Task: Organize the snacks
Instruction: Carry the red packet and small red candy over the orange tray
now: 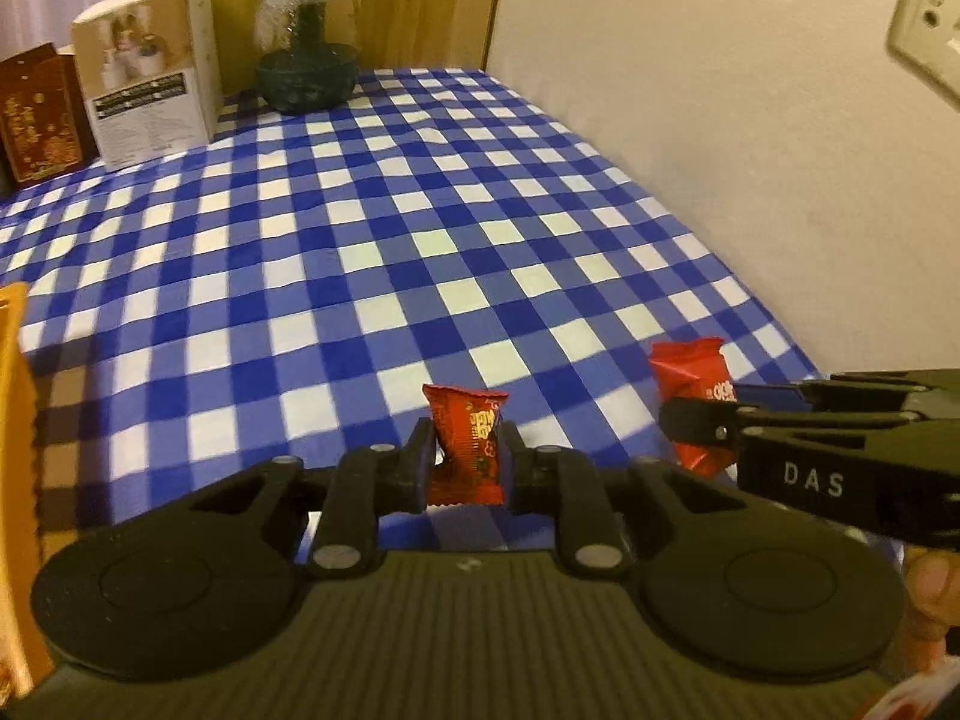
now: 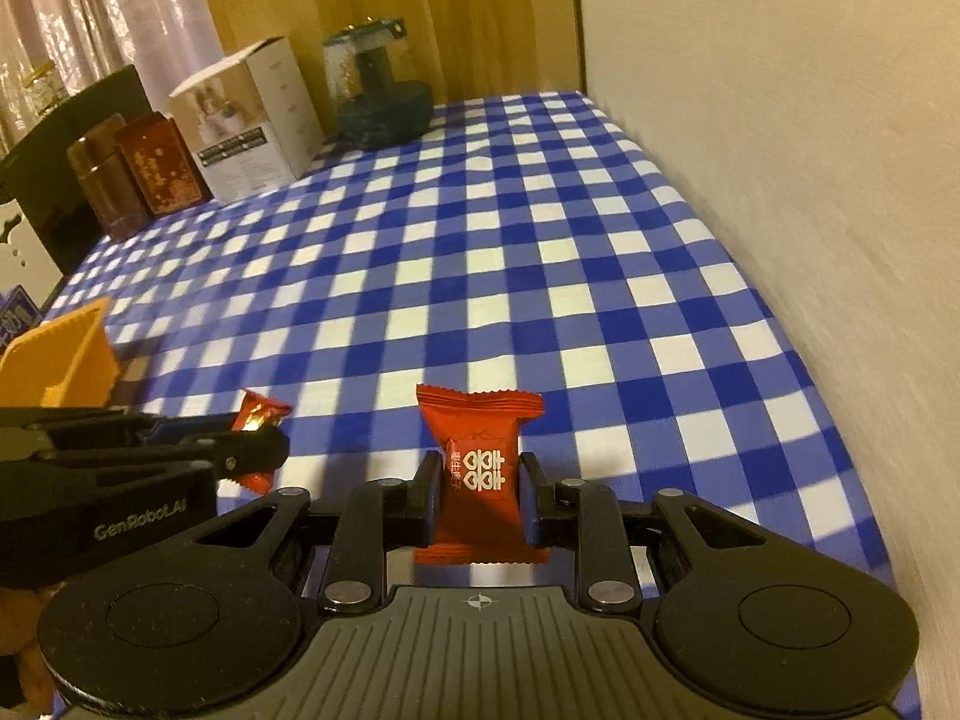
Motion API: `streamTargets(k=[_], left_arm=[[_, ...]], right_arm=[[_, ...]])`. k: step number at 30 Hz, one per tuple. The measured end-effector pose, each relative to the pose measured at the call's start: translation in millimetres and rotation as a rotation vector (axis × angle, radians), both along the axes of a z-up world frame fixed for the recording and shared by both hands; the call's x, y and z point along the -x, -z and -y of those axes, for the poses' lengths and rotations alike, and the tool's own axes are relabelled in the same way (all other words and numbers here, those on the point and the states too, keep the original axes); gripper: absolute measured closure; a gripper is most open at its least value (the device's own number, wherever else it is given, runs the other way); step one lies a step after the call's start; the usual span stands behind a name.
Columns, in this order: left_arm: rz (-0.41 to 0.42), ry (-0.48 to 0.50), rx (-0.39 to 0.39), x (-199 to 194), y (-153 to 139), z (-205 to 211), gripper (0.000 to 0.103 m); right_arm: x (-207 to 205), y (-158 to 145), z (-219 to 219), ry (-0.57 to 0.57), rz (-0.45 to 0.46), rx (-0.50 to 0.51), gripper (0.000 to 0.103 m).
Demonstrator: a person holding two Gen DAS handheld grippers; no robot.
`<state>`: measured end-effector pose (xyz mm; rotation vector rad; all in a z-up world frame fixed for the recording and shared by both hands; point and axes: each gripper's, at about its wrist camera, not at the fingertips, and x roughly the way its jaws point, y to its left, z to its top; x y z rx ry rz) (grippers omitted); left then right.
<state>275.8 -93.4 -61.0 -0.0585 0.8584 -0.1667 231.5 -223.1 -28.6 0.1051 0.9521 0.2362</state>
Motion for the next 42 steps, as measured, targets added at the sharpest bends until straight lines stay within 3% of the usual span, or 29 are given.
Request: streamTargets(k=[15, 31, 42], left_arm=[[0.090, -0.004, 0.033, 98, -61, -24, 0.084], [0.121, -0.042, 0.097, 182, -75, -65, 0.084], [0.125, -0.089, 0.092, 232, -80, -94, 0.084]], right_arm=[[73, -68, -28, 0.013, 0.050, -0.017, 0.077], [155, -87, -72, 0.032, 0.096, -0.057, 0.077], [195, -95, -105, -0.016, 0.109, -0.084, 0.077]])
